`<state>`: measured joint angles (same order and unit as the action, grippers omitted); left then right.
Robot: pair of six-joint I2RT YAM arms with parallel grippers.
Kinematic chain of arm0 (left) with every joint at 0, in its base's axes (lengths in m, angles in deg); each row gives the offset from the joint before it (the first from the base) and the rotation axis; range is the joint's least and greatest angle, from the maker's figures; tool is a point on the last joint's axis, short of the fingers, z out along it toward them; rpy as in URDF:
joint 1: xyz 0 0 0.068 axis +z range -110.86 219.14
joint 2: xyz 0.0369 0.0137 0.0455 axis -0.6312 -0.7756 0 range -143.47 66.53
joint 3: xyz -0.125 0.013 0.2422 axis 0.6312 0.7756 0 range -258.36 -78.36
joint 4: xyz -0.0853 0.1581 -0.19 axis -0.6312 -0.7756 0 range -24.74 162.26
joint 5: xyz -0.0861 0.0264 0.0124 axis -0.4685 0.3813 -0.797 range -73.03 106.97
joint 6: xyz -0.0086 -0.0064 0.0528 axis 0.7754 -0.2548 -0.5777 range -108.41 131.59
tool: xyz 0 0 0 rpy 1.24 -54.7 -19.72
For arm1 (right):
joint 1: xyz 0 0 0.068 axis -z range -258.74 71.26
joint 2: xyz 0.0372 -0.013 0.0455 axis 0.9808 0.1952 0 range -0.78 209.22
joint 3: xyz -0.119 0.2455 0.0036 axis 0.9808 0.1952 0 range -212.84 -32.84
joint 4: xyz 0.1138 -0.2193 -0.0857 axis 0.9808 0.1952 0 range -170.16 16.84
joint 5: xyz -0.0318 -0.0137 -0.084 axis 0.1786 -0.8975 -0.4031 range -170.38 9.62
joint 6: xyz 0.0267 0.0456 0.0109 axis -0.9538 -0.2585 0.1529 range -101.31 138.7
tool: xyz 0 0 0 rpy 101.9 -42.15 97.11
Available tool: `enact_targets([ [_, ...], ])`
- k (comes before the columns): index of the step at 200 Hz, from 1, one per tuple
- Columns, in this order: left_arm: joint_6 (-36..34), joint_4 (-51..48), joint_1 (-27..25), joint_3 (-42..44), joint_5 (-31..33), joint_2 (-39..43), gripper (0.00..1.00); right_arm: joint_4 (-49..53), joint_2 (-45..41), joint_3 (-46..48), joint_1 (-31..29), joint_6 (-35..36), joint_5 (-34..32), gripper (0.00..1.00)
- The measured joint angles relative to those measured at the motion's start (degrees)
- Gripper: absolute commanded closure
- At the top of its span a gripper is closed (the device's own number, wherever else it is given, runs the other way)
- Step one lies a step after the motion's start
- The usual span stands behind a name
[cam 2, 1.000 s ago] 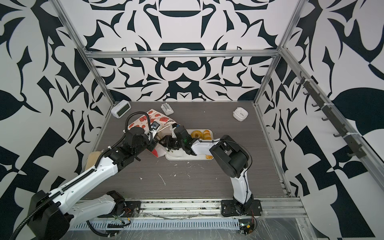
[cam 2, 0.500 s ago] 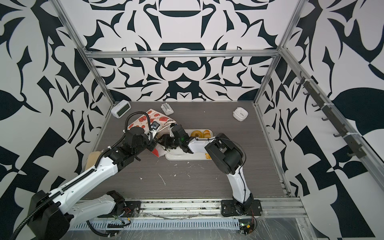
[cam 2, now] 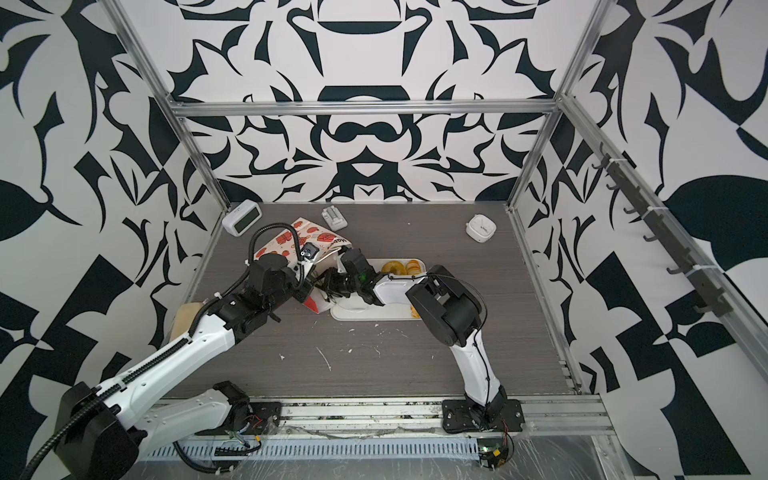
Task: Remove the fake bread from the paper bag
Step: 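Close the tongs on the orange-streaked twisted pastry inside the bag with the right gripper, then pull the twisted pastry out of the bag toward the tray with the right gripper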
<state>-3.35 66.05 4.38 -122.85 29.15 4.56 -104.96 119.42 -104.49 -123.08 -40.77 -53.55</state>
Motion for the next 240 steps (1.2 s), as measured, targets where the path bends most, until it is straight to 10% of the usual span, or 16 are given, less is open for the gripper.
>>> enact_targets([
  [240, 0.0, 0.9, 0.0, 0.0, 0.9, -1.0, 1.00, 14.0, -46.2, 32.7, 1.9, 8.9, -5.5, 0.90],
])
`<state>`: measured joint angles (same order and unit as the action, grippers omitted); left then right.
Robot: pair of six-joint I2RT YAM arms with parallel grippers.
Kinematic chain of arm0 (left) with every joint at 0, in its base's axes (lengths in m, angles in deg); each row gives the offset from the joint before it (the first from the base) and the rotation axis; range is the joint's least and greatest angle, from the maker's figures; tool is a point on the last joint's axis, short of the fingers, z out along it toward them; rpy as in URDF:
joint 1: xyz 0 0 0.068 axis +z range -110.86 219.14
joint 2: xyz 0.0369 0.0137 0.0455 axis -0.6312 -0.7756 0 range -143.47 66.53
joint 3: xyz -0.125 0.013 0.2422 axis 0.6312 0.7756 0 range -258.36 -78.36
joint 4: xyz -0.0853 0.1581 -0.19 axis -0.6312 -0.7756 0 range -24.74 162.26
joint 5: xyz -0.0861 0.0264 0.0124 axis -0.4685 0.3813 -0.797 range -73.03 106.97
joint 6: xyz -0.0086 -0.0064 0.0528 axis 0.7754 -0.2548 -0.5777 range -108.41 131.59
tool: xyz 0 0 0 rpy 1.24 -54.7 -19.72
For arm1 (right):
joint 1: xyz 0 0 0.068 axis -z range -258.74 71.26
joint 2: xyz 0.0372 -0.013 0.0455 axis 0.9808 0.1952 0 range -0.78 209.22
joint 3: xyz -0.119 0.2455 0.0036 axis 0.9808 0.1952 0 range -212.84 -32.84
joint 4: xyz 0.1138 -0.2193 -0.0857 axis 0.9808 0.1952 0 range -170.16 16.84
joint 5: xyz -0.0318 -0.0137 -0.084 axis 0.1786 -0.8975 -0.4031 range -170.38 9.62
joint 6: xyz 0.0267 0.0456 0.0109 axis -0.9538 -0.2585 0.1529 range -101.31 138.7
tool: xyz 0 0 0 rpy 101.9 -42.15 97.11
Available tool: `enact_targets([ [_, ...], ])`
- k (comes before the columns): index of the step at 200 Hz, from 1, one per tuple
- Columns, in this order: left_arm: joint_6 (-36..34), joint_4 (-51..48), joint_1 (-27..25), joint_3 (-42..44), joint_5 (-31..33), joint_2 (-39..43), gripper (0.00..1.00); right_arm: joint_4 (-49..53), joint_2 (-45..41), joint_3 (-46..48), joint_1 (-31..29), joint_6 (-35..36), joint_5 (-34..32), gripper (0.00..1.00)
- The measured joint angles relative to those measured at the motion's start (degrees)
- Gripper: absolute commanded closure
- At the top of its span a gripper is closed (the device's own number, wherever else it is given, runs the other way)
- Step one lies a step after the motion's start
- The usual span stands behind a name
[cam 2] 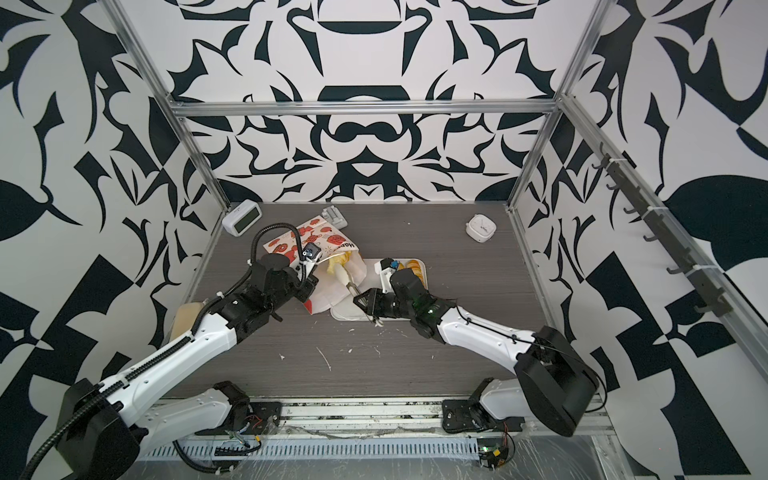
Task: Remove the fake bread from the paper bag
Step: 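Pull the twisted pastry out of the bag toward the tray with the right gripper, then lower the twisted pastry onto the white tray and open the tongs with the right gripper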
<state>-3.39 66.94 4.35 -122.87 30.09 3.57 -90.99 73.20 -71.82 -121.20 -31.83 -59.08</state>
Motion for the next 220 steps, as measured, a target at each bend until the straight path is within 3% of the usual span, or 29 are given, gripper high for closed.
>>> enact_targets([
  [73, 0.4, 0.0, 0.0, -0.1, 2.4, -1.5, 1.00, 22.5, -19.4, 0.7, 0.0, 8.3, 3.0, 0.89],
  [111, 0.5, 0.2, 0.0, -0.2, 3.2, -2.5, 1.00, 36.2, -24.9, -2.3, 0.0, 13.1, 1.7, 0.90],
  [170, 0.7, 0.4, 0.0, -0.2, 4.7, -2.6, 1.00, 53.5, -25.6, -5.9, 0.0, 18.6, -3.7, 0.90],
  [220, 1.3, 1.3, 0.0, -0.2, 5.2, -2.6, 1.00, 61.8, -21.9, -8.0, 0.1, 21.3, -6.9, 0.90],
])
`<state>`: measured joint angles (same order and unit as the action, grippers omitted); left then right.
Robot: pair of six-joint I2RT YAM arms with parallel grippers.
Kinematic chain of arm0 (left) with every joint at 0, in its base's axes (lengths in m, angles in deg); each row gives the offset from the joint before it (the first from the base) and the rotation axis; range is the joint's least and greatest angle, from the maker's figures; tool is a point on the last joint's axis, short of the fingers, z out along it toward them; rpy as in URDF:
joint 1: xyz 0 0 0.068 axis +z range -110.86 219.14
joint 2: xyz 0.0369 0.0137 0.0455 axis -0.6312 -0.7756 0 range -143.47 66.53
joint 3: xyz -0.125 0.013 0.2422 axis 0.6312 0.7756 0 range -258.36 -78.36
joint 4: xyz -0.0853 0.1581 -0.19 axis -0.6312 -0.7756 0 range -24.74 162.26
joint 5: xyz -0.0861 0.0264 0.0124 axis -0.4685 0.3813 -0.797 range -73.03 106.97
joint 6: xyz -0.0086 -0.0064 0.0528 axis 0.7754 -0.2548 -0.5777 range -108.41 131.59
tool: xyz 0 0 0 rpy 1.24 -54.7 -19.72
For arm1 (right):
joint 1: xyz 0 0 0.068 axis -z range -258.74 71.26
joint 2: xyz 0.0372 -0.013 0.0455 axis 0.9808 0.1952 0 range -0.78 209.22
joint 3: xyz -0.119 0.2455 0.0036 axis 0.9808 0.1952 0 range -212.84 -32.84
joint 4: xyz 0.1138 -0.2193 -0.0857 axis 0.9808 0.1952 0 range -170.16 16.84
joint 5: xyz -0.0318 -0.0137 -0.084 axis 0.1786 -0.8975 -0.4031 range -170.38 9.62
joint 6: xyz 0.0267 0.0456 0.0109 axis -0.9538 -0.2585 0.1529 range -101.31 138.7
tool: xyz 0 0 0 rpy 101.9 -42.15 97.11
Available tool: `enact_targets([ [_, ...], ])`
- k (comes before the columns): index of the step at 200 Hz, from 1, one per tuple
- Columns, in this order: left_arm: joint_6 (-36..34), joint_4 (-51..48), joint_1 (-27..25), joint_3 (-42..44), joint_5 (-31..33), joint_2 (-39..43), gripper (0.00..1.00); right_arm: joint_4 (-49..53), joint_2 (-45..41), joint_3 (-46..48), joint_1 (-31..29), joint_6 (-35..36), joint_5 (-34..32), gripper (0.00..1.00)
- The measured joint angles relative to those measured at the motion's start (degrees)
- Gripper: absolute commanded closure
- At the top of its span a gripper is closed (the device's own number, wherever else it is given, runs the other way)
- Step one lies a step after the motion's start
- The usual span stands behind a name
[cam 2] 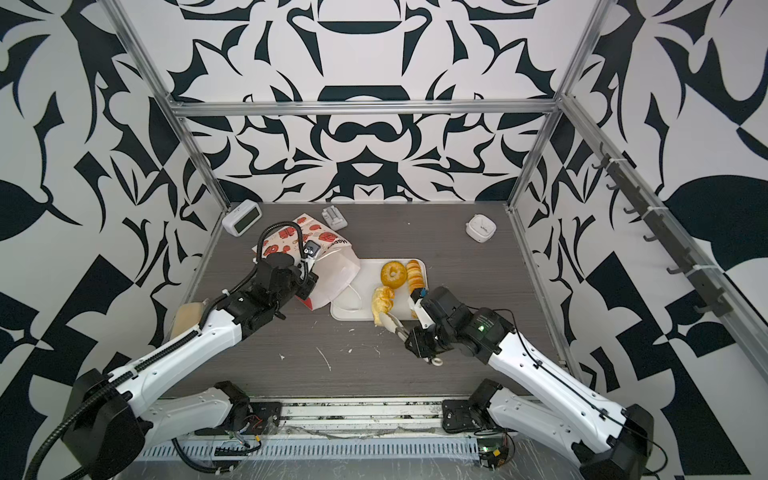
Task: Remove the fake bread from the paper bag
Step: 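Lower the twisted pastry onto the white tray and open the tongs with the right gripper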
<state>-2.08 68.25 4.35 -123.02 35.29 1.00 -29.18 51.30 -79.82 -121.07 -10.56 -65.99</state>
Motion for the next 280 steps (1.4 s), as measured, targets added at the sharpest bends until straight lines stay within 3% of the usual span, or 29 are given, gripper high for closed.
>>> enact_targets([
  [70, 0.6, 2.3, 0.0, 1.4, 0.5, 1.0, 1.00, 5.0, 1.5, -1.8, 3.8, 0.4, -0.7, 0.90],
  [119, 1.7, 3.9, 0.0, 3.4, 0.5, 1.7, 1.00, 5.1, 5.7, -3.0, 9.8, 1.4, 5.3, 0.89],
  [154, 2.3, 5.0, 0.0, 4.2, 0.3, 1.9, 1.00, 4.9, 9.2, -4.5, 13.6, 1.9, 10.3, 0.82],
  [214, 3.0, 7.0, 0.0, 5.9, 0.2, 2.8, 1.00, 5.4, 13.9, -7.0, 16.9, 2.2, 15.9, 0.61],
  [280, 3.4, 8.9, 0.0, 7.5, -0.1, 3.9, 1.00, 3.2, 15.8, -8.6, 18.0, 0.5, 19.7, 0.57],
])
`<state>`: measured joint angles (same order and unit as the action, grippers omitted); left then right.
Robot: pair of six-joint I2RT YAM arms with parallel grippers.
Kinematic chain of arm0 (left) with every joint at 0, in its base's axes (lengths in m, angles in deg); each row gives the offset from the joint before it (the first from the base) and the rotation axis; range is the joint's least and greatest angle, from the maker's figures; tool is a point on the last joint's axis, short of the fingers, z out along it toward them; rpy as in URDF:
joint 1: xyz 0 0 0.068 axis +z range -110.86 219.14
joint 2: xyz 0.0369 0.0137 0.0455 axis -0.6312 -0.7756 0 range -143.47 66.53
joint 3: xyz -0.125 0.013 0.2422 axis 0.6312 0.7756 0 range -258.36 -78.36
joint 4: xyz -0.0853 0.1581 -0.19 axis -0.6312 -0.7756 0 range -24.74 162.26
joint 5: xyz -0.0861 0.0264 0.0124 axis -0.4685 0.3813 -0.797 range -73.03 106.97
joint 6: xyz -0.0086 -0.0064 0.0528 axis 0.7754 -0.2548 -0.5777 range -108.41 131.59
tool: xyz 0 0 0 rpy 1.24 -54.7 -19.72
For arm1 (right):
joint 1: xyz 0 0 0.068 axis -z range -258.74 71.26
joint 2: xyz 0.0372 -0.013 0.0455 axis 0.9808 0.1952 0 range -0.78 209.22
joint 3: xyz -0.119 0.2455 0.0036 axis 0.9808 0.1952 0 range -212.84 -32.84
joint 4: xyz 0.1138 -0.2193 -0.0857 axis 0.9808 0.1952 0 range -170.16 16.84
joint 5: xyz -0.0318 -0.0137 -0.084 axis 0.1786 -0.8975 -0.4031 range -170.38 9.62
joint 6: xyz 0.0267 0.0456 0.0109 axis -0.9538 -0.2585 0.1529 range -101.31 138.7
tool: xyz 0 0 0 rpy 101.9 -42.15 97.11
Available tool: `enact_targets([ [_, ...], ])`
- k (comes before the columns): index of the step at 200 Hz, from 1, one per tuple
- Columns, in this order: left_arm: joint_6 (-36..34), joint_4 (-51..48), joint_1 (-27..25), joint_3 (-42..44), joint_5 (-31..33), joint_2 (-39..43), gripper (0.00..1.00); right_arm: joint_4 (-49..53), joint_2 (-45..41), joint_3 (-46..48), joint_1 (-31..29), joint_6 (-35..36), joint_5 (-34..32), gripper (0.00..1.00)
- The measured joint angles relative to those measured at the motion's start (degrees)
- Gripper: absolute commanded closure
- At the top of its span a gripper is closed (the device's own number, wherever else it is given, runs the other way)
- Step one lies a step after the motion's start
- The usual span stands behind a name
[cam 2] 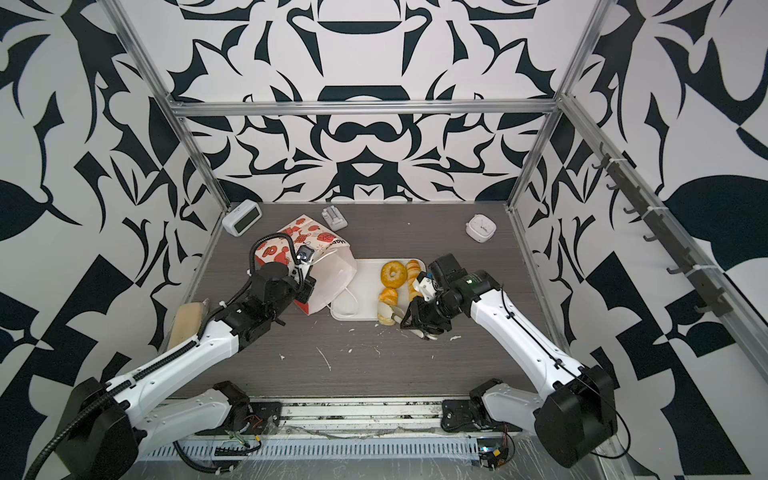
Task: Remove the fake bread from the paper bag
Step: 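Lower the twisted pastry onto the white tray and open the tongs with the right gripper, then move the open tongs back toward the bag opening with the right gripper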
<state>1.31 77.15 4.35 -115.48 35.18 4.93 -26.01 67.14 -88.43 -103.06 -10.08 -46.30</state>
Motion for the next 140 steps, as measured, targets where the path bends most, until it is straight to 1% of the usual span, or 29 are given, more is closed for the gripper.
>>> enact_targets([
  [21, 0.0, 0.1, 0.0, 0.3, 0.0, 0.5, 1.00, 0.0, -0.1, -1.0, 0.3, 0.1, -0.4, 0.57],
  [38, 0.1, 0.1, 0.0, 0.3, 0.0, 0.9, 1.00, 0.4, -1.0, -2.1, 0.4, 0.6, -2.1, 0.57],
  [79, 0.2, 0.3, 0.0, 0.5, 0.0, 1.7, 1.00, 2.6, -7.5, -3.3, 0.6, 1.5, -6.4, 0.59],
  [112, 0.3, 0.8, 0.0, 1.0, 0.0, 1.6, 1.00, 1.3, -8.9, -3.2, 0.5, 0.7, -6.1, 0.62],
  [140, 0.5, 1.6, 0.0, 1.0, 0.3, 1.5, 1.00, -1.9, -6.7, -3.1, -1.1, 0.0, -5.2, 0.64],
])
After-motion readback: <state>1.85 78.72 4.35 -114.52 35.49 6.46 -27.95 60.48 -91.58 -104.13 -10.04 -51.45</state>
